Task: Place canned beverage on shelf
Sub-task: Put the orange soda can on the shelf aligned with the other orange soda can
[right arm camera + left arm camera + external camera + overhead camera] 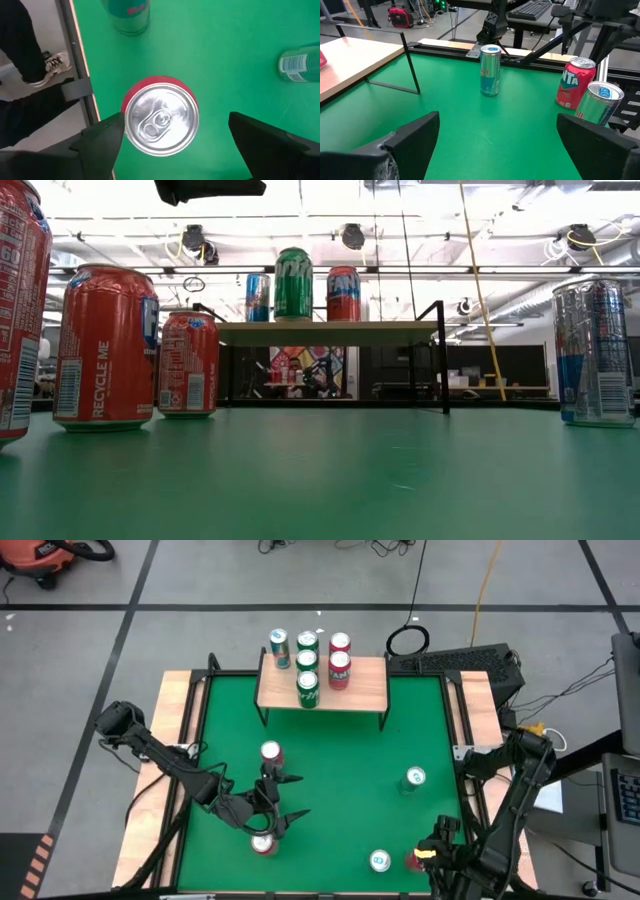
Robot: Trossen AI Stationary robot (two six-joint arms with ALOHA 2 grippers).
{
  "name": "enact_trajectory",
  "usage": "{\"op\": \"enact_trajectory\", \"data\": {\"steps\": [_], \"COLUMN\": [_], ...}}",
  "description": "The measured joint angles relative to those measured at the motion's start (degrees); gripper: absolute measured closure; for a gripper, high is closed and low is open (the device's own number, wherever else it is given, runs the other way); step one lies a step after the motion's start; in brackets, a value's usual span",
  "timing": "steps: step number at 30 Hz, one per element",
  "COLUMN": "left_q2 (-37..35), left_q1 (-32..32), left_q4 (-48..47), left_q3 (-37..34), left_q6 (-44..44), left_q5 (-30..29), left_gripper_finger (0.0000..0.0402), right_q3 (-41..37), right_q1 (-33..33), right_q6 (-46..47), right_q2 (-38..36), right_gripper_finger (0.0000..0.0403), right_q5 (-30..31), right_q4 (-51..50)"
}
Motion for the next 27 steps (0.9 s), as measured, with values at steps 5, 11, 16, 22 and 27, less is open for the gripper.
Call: {"op": "enact_trajectory", "data": {"steps": [5,11,16,22,27], "left_q2": [0.00,0.00,0.00,1.09,2.61], "left_q1": [-0.02,0.00,0.00,0.00,-0.01], "left_q4": [-0.14,-0.15,-0.15,0.02,0.47], "left_q3": [0.00,0.00,0.00,0.00,0.00], "left_q6": [0.02,0.04,-0.07,-0.05,-0.37], "left_q5": [0.00,0.00,0.00,0.00,0.02], "left_gripper_finger": [0.0008,0.0008,0.0008,0.0008,0.0008], "right_q3": [-1.96,-3.15,-3.43,-7.98,-10.58], "right_q1": [-0.62,-2.05,-2.20,-2.60,-3.38], "right_q6": [-0.63,-1.44,-0.78,0.68,0.71], "right_q2": [-0.11,-0.04,-0.02,-0.04,-0.03], "right_gripper_finger": [0.0051,0.0051,0.0051,0.0053,0.0057], "right_q5": [-1.38,-2.94,-4.44,-7.39,-7.51], "right_q4": [2.82,5.16,5.49,10.60,11.80]}}
